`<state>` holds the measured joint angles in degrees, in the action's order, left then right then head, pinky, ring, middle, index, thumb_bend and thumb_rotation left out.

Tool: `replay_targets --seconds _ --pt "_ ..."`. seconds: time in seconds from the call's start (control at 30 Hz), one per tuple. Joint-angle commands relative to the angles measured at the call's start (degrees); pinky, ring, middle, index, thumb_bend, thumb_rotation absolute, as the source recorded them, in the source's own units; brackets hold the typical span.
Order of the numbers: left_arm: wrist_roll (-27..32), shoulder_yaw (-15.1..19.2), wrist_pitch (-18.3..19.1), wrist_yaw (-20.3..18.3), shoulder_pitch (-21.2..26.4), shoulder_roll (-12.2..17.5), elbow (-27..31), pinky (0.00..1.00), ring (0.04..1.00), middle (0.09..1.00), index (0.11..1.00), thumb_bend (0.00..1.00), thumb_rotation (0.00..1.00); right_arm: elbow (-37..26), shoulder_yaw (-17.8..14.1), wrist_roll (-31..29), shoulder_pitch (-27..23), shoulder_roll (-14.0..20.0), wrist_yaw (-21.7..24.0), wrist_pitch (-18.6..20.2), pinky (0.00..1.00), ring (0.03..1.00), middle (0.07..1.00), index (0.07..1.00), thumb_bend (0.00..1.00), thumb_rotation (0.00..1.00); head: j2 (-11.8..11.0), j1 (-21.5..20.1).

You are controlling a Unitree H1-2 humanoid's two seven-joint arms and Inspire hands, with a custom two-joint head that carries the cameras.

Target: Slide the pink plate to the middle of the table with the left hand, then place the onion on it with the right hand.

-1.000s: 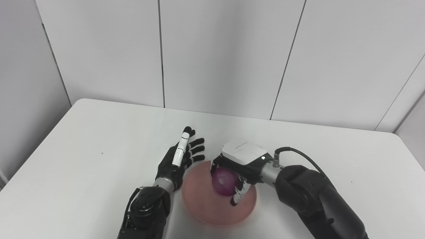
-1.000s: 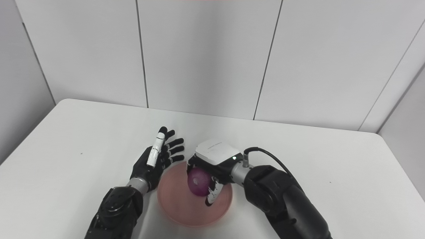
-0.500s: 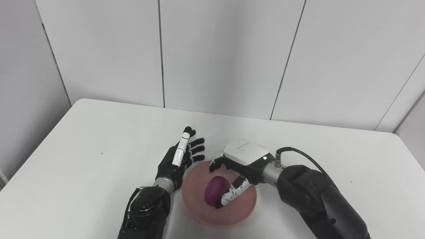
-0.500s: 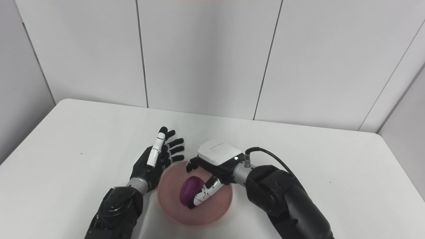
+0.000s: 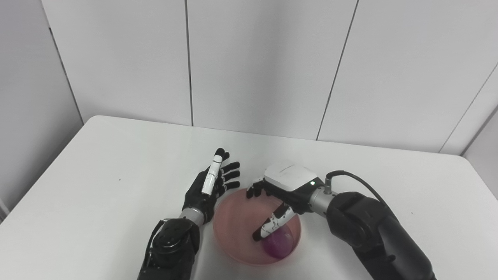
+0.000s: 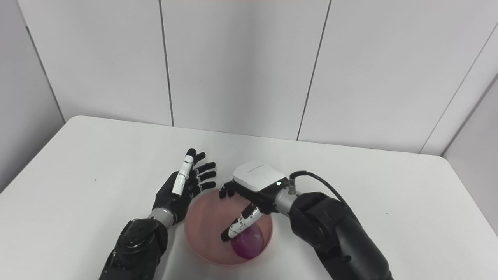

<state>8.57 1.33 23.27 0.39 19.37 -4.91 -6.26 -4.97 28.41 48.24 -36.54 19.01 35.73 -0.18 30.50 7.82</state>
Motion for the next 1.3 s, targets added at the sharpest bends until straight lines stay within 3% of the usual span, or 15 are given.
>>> replay_targets --seconds 0.0,0.2,0.33,0.4,0.47,0.6,0.67,0.77,1.0,1.27 --pt "-0.76 0.04 1.66 0.90 0.08 -0.22 -1.00 0.83 0.819 0.818 0.895 0.63 0.93 -0.46 -2.63 -2.54 -1.03 -0.34 -4.09 -2.17 0.45 0.581 0.674 0.711 1.00 0.63 0.01 0.02" --pt "-0.54 0.00 1.50 0.40 0.25 0.10 -0.95 0.85 0.843 0.838 0.901 0.62 0.94 0.83 -7.66 -9.83 1.76 -1.96 -8.52 -1.12 0.51 0.639 0.731 0.746 0.93 0.70 -0.05 -0.08" --pt "-0.51 -0.23 1.61 0.04 0.28 0.29 -0.77 0.86 0.860 0.858 0.908 0.62 0.97 0.47 -11.94 -15.00 4.52 -4.39 -9.76 2.64 0.59 0.716 0.786 0.789 0.88 0.79 -0.02 -0.23" --pt "-0.56 -0.34 1.59 0.01 0.28 0.32 -0.65 0.86 0.854 0.848 0.910 0.61 0.97 0.00 -14.68 -18.76 6.04 -6.20 -10.11 5.24 0.67 0.780 0.828 0.824 0.86 0.82 0.00 -0.27" --pt "-0.56 -0.45 1.68 -0.09 0.29 0.41 -0.53 0.87 0.854 0.849 0.913 0.61 0.97 -0.10 -17.36 -23.11 7.41 -7.89 -10.78 6.84 0.67 0.787 0.837 0.834 0.87 0.84 0.06 -0.28" --pt "-0.58 -0.52 1.70 -0.16 0.35 0.50 -0.49 0.87 0.853 0.849 0.918 0.62 0.97 0.91 -21.02 -29.05 9.39 -10.26 -13.39 6.82 0.71 0.817 0.864 0.875 0.89 0.93 0.15 -0.43" --pt "-0.58 -0.50 1.81 -0.09 0.41 0.46 -0.34 0.87 0.848 0.846 0.916 0.61 0.97 0.81 -24.06 -33.32 11.54 -13.20 -15.74 9.43 0.77 0.854 0.889 0.895 0.92 0.93 0.22 -0.58" --pt "-0.56 -0.45 1.93 -0.04 0.46 0.46 -0.22 0.87 0.851 0.850 0.918 0.62 0.97 1.04 -26.98 -38.10 13.74 -16.13 -18.12 10.76 0.82 0.880 0.906 0.919 0.87 0.92 0.26 -0.69" --pt "-0.74 -0.54 1.69 0.00 0.20 0.60 0.24 0.86 0.844 0.847 0.915 0.61 0.96 2.94 -29.18 -42.67 17.48 -18.55 -23.26 8.82 0.96 0.955 0.962 0.959 0.86 0.97 0.45 -1.16" --pt "0.08 0.06 -0.04 -0.61 -0.66 0.43 0.68 0.89 0.854 0.855 0.935 0.60 0.96 4.49 -30.83 -48.93 20.48 -20.83 -26.43 10.92 0.95 0.953 0.970 0.963 0.90 0.94 0.68 -1.31"
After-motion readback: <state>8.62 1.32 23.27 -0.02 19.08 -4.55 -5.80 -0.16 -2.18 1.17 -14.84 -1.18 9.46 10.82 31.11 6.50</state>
